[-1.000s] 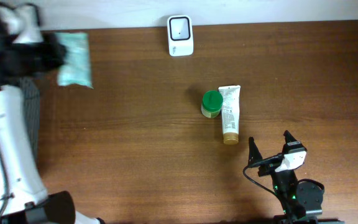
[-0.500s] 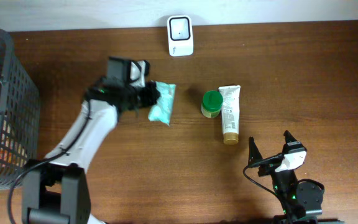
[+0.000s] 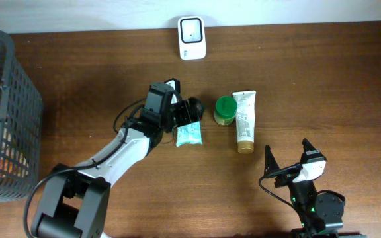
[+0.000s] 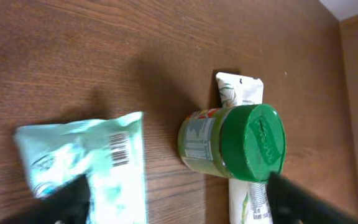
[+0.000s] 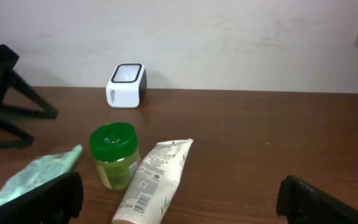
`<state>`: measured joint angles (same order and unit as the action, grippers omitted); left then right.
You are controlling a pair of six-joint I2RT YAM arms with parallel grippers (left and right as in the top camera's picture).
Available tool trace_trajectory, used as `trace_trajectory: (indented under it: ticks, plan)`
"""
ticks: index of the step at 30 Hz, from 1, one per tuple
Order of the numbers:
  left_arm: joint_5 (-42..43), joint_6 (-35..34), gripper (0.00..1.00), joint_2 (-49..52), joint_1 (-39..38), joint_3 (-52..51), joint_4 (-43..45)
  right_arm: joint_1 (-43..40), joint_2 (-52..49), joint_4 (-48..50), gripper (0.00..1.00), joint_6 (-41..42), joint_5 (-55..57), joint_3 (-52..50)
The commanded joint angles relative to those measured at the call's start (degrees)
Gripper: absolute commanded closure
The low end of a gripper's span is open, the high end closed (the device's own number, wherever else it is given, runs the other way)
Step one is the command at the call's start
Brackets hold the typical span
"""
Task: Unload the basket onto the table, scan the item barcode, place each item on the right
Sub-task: 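Release the packet on the table and withdraw the left gripper, then reach the left gripper into the basket toward the Kleenex tissue pack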
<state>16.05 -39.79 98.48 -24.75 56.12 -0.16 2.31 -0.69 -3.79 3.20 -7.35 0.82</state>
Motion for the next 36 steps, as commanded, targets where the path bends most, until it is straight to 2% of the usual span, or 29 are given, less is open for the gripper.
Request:
trace_trajectory:
  ticks: [1, 3, 4, 9, 12, 15, 19, 27, 32, 36]
  plan:
    - [-1.9, 2.4, 0.05, -1.0, 0.0, -0.1, 1.7, 0.4, 0.3, 0.0, 0.02, 0.2, 0.3, -0.5]
    - [-1.9, 7.5, 0.05, -2.1, 0.9, 1.0, 1.0, 0.4, 0.3, 0.0, 0.02, 0.2, 0.3, -0.5]
    - [-2.0, 9.2, 0.0, -3.1, 1.8, 2.8, -2.1, 0.4, 0.3, 0.0, 0.02, 0.2, 0.3, -0.5]
    - [-4.2, 21.5, 0.01, -4.7, 8.4, 22.6, -30.3, 0.4, 0.3, 0.0, 0.02, 0.2, 0.3, -0.5]
    - [-13.6, 27.8, 0.01, -4.7, 12.3, 38.5, -48.1, 0.4, 0.3, 0.0, 0.02, 0.2, 0.3, -0.5]
    - [-23.2, 28.2, 0.01, -4.7, 17.4, 53.1, -60.4, 0.4, 0.3, 0.0, 0.02, 0.2, 0.3, -0.5]
    - [-25.4, 28.1, 0.01, -4.7, 25.6, 60.7, -65.7, 0.4, 0.3, 0.0, 0.02, 0.2, 0.3, -0.5]
    - [-26.4, 22.7, 0.0, -3.7, 51.4, 61.2, -66.8, 0.4, 0.3, 0.0, 0.02, 0.2, 0.3, -0.5]
    - [-26.2, 21.3, 0.01, -2.3, 61.8, 61.1, -68.1, 0.4, 0.3, 0.0, 0.02, 0.2, 0.3, -0.5]
    - [-23.8, 20.9, 0.01, -1.3, 66.4, 57.6, -68.9, 0.4, 0.3, 0.0, 0.02, 0.2, 0.3, -0.5]
